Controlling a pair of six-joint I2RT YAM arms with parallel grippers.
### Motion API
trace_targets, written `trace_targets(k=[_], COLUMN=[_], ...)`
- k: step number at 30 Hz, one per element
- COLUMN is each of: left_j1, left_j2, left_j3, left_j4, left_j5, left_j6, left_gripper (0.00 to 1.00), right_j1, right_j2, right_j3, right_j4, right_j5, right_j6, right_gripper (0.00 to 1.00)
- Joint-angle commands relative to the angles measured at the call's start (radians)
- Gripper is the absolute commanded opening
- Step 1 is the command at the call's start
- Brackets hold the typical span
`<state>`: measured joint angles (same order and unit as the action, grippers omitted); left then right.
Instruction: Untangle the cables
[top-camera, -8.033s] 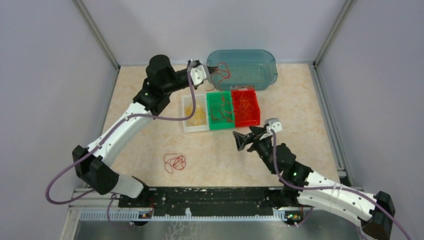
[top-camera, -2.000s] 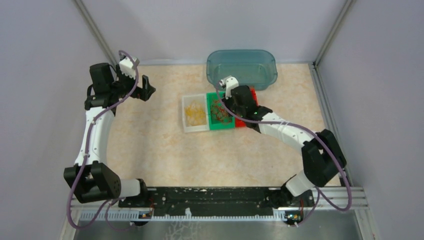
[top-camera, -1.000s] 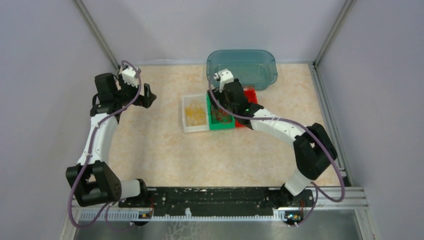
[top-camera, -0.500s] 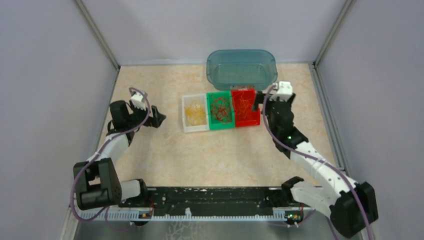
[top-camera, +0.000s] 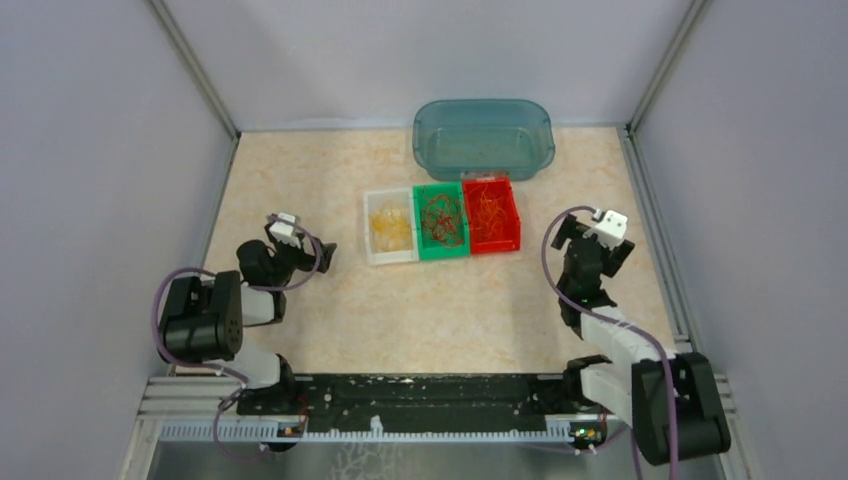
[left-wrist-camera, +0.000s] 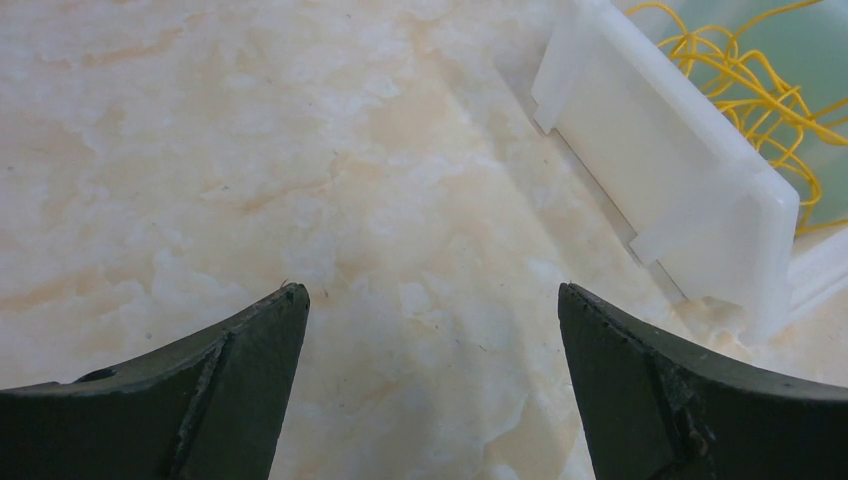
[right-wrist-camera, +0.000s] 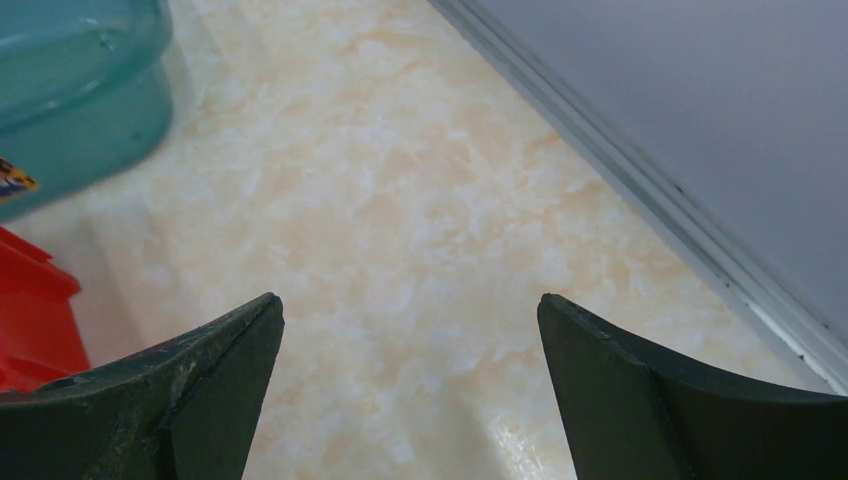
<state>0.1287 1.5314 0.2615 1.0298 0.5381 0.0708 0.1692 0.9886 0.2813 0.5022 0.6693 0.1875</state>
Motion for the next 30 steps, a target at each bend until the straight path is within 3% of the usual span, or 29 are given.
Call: trace_targets(k=[1,2,4,5,8,11,13,15,30], left_j1=[-0.038,-0.053,-0.064,-0.065,-0.073,-0.118,-0.119,-0.119,-0.119], left_j2=[-0.013,0.004,0.08,0.067,0.028,0.054,0.048,0.045,0.044], left_j3=[-0.031,-0.054,-0.109,-0.107,-0.013,0.002,0.002,-0.002,-0.006], left_j4=[0.184,0.224,0.452,0.44,0.174,0.183,0.174,0.182,0.187], left_j5=[-0.099,-0.127,-0.191,-0.221,-0.248,-0.312,-0.314,-0.315,-0.315], left_j6=[0.001,0.01,-0.016,-0.022,-0.015,0.02,0.02,0.021,0.02], left_gripper=[0.99,0.99,0.99,0.99,1.0,1.0,1.0,0.99,0.99], right_j1=[-0.012,-0.012,-0.013,-0.014,-0.02,-0.019,-0.051,-0.105,-0.105], right_j2=[0.137,0.17,0.257,0.271,0.358,0.499,0.456,0.465,0.459], right_j3=[-0.061,-0.075,-0.114,-0.126,-0.171,-0.175,-0.11,-0.107,-0.1], right_j4=[0.322,0.373,0.541,0.592,0.758,0.946,0.731,0.734,0.72], right_j5=[0.009,-0.001,-0.016,-0.053,-0.135,-0.275,-0.231,-0.314,-0.399], right_j6=[-0.012,-0.033,-0.092,-0.117,-0.159,-0.242,-0.157,-0.129,-0.162], right_gripper=[0.99,0.99,0.99,0.99,0.99,0.99,0.99,0.99,0.99])
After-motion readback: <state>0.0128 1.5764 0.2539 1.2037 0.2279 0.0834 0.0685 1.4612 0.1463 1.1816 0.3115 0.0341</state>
